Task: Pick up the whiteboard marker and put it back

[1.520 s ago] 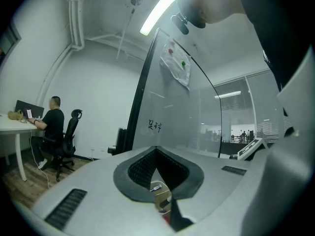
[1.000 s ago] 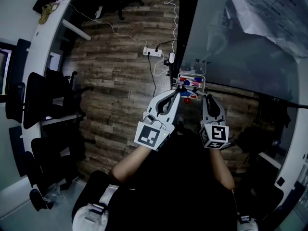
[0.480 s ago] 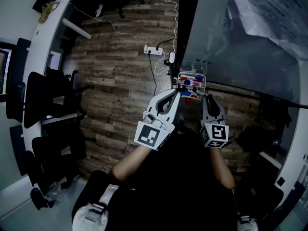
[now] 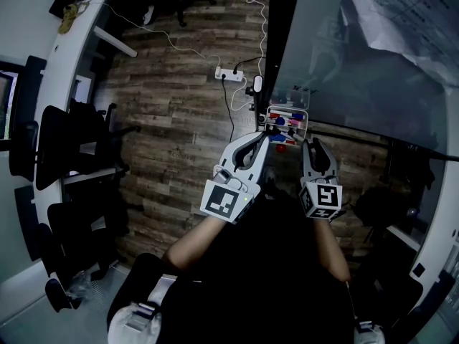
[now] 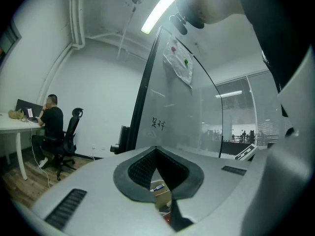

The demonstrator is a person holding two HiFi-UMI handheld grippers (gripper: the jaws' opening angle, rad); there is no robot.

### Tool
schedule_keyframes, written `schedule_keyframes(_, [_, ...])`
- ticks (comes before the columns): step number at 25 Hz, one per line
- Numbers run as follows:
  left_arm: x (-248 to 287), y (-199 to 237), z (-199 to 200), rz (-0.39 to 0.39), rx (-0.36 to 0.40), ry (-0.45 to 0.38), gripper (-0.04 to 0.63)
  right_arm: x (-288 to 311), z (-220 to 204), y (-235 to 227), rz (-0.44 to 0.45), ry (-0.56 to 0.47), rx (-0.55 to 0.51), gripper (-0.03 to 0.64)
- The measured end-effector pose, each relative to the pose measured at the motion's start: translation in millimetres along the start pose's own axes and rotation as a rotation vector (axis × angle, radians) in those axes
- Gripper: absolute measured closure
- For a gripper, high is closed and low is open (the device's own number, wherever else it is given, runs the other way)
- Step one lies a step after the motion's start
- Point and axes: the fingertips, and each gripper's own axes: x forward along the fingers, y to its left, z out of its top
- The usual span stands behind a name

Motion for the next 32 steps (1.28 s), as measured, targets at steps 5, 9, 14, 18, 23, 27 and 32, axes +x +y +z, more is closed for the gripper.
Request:
schedule_keyframes(5, [-1, 1, 0, -0.003, -0.007, -0.003, 0.588, -1, 1, 1, -0.001, 0.001, -0.004, 0.514])
schedule_keyframes(9, [-1, 1, 1, -0.012, -0.009, -0.007, 0.588, -3, 2, 2, -0.010, -0.007, -0.006, 0.512])
schedule_keyframes(14, [-2, 1, 5, -0.021, -0.004, -0.015, 0.588, -6, 3, 3, -0.017, -0.014, -0.009, 0.511])
schedule_keyframes(18, [-4, 1, 4, -0.030, -0.014, -0.021, 0.588, -9, 4, 4, -0.025, -0.020, -0.012, 0.511])
schedule_keyframes(23, [-8, 2, 5, -0.038, -0.022, -0.029, 0.588, -12, 6, 6, -0.038, -0.028, -0.014, 0.511])
schedule_keyframes(27, [-10, 4, 7, -0.046, -0.014, -0.031, 0.588, -15, 8, 7, -0.053, -0.039, -0.010, 0.512])
schedule_keyframes(32, [-16, 7, 8, -0.057, -0.023, -0.041, 0.588, -20, 15, 10, -0.082, -0.076, -0.007, 0.512])
